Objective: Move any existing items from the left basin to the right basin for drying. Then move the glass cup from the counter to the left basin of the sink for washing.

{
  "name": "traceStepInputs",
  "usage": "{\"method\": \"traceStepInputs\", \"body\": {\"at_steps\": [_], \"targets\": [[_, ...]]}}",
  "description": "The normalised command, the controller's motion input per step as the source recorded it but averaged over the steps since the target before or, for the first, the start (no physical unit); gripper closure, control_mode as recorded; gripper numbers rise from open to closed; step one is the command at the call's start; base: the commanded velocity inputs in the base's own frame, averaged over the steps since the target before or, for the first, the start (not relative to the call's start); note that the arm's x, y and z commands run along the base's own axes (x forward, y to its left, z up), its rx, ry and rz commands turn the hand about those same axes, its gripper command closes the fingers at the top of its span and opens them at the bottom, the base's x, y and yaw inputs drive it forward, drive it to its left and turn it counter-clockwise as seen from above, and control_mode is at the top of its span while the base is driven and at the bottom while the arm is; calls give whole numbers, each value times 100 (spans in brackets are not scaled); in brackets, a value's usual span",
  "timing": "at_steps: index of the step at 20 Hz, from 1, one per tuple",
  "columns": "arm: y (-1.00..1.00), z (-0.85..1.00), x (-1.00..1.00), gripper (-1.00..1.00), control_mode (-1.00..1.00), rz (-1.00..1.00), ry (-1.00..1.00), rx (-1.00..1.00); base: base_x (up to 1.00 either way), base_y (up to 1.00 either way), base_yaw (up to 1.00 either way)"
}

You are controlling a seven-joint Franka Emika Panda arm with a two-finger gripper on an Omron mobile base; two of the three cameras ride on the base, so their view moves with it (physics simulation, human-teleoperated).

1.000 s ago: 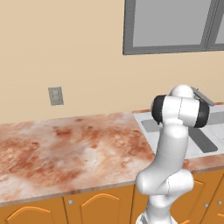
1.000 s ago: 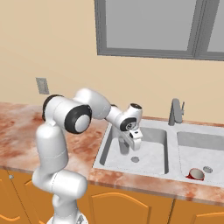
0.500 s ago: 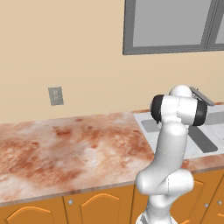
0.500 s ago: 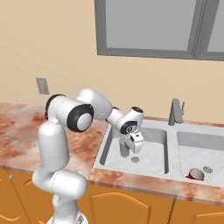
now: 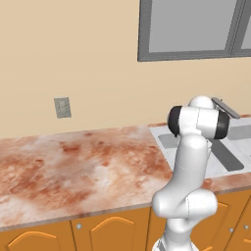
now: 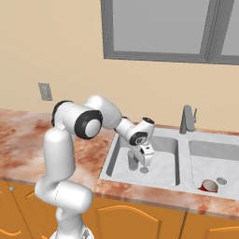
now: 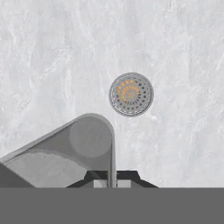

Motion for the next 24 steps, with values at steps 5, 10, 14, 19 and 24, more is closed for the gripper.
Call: {"method": "traceStepInputs", "body": {"at_steps": [5, 10, 14, 19, 24], "targets": [[0, -11, 0, 100, -100, 0, 4, 2, 0, 0, 0], [0, -17, 0, 100, -100, 0, 5, 1, 0, 0, 0], [0, -20, 0, 100, -100, 0, 5, 1, 0, 0, 0], [0, -16, 2, -100, -100, 0, 5, 0, 0, 0, 0], [0, -1, 0, -100, -100, 0, 1, 1, 0, 0, 0]]}}
